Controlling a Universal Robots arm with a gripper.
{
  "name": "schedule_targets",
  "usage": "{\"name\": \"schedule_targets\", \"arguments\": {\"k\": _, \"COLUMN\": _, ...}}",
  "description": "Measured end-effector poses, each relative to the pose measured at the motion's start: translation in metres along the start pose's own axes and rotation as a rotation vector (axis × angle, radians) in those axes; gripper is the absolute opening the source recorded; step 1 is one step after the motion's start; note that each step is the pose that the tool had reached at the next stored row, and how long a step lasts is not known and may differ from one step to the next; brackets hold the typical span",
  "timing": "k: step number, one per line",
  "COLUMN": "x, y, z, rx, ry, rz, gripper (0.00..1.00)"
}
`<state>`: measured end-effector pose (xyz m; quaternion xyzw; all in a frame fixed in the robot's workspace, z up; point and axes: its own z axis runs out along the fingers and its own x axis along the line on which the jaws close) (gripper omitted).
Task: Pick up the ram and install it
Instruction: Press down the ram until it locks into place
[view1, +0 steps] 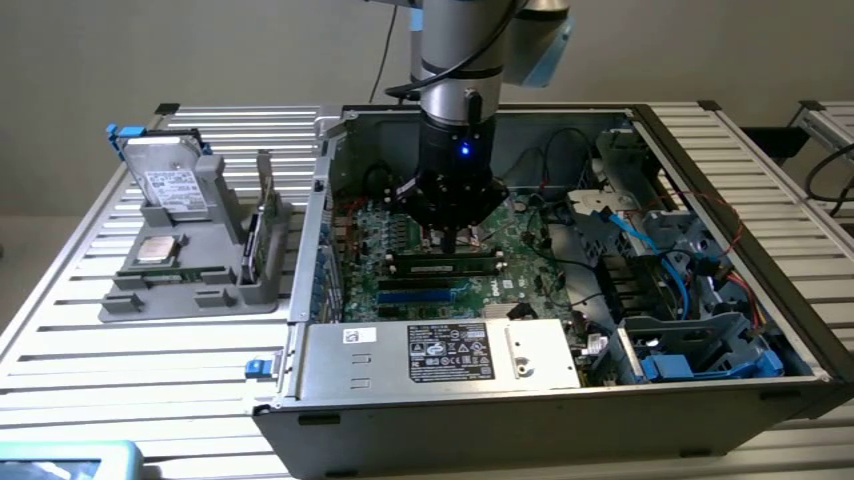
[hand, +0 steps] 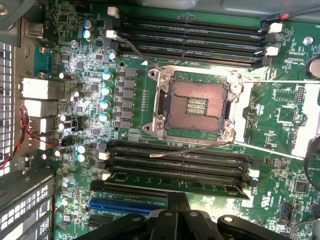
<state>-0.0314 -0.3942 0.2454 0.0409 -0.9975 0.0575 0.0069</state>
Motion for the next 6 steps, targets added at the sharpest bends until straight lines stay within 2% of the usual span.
{"name": "schedule_targets", "arguments": {"k": 6, "x": 0.0000, "y": 0.0000, "z": 0.0000, "rx": -0.0001, "ry": 0.0002, "rz": 0.001, "gripper": 0.11}}
